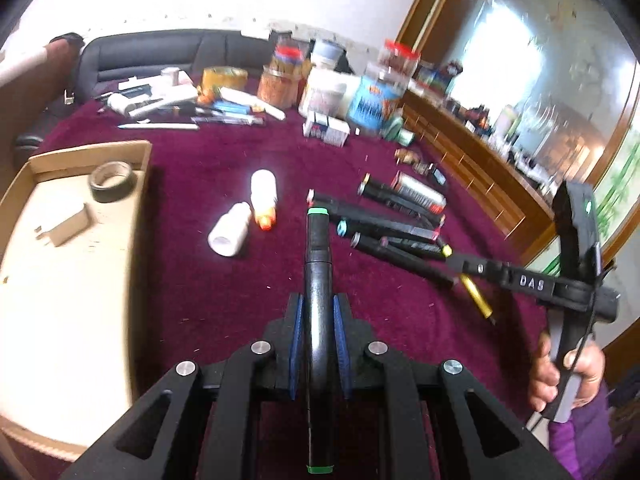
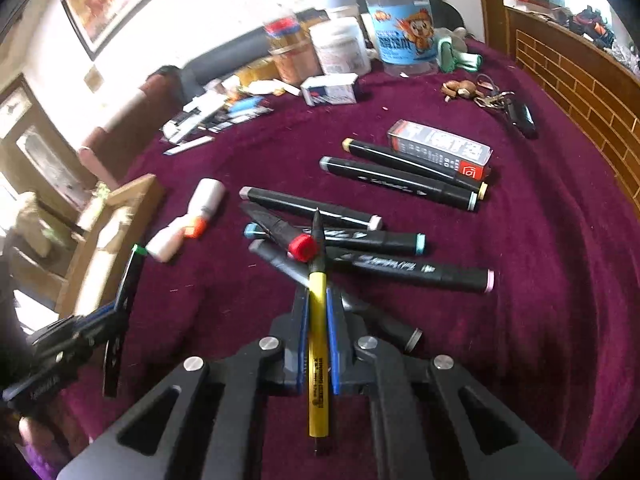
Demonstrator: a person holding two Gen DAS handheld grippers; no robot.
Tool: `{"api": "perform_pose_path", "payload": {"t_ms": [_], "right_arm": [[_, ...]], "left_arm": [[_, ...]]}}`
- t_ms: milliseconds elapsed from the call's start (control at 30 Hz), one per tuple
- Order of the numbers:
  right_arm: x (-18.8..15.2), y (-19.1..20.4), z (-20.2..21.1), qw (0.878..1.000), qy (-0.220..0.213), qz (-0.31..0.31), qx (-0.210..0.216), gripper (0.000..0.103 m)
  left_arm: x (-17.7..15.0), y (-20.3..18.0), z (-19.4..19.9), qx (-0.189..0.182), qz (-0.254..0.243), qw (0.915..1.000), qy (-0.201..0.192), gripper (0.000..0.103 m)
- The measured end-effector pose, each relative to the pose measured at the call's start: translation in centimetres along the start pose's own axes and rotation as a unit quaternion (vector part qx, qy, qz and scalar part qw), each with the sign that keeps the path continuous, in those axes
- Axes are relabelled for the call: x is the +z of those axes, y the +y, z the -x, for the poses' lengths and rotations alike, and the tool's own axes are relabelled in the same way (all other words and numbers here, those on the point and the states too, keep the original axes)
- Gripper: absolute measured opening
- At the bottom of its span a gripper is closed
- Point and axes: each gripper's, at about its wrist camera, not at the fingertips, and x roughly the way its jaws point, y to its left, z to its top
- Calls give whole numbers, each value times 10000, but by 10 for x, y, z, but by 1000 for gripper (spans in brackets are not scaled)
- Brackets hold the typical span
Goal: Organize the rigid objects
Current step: 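Lower the marker and yellow pen into the cardboard box and open both tools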
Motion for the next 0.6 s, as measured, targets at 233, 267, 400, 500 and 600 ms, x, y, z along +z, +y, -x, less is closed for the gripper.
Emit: {"api": "perform_pose_path", "payload": {"t_ms": [233, 267, 400, 500, 600], "right_arm": [[2, 37, 30, 9969, -154, 38, 776, 8], [4, 47, 29, 9959, -130, 90, 893, 8], [13, 95, 13, 9914, 67, 363, 1252, 8], [19, 127, -4, 9873, 226, 517, 1485, 8], [29, 165, -31, 9824, 443, 599, 1712, 8]], "left_arm": [[14, 62, 52, 195, 477, 9983, -276, 14], [17, 72, 56, 331, 521, 9977, -273, 14], [33, 119, 69, 884, 655, 9937, -227, 15], [42, 154, 67, 1118, 824, 9903, -80, 15], [49, 186, 56, 1374, 972, 9857, 72, 15]]}}
